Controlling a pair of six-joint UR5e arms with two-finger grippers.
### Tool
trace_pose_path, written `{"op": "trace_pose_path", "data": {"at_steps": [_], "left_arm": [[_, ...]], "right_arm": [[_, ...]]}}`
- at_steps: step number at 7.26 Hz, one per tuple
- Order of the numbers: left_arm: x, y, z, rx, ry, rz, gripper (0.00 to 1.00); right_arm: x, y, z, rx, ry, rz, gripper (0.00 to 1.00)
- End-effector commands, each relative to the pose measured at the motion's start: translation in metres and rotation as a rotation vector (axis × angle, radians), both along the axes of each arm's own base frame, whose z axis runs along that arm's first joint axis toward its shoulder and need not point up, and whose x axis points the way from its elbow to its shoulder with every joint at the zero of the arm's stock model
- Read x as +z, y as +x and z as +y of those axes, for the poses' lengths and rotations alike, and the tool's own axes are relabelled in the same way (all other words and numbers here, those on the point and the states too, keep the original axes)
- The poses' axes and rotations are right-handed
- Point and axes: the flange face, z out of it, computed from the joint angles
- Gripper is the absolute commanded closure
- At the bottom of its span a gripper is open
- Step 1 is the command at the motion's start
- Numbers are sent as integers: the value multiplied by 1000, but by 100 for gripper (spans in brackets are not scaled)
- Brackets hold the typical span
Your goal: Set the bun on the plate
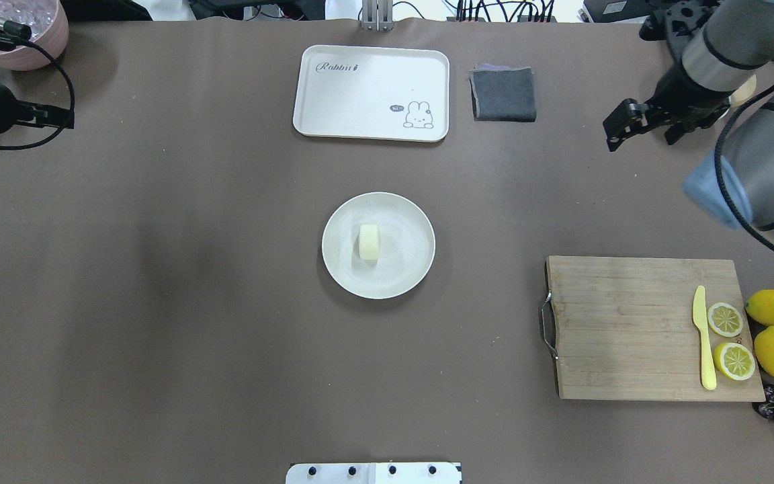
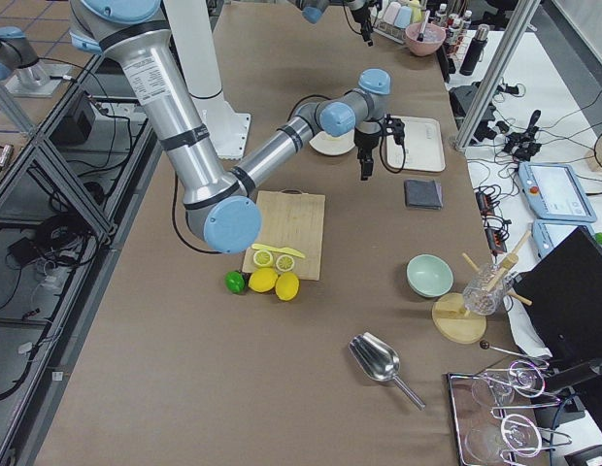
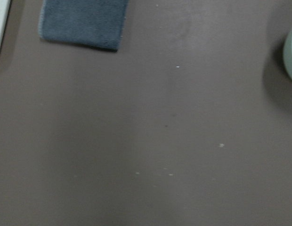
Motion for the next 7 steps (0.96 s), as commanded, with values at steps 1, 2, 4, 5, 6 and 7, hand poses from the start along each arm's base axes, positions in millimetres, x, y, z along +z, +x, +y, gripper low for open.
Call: {"op": "trace_pose_path", "data": {"at_steps": [1,2,4,5,6,7], "left_arm": [[44,-79,4,148,-66,6,2],[66,-120,11,157,-73,-25,2],[95,-180,21,94,-123,-14,2],[104,-184,31,141,-158,81,2],[118,-197,45,132,-189,111,2],[119,-208,47,120,-194,126,2]], "right_arm": [[90,122,9,-40,15,38,1],[122,173,17,-52,0,68,1],[206,258,54,-60,-49,82,0],[237,288,81,-36,-83,73,0],[262,307,112,-3,-127,60,0],[281,312,132,5,-112,58,0]]}}
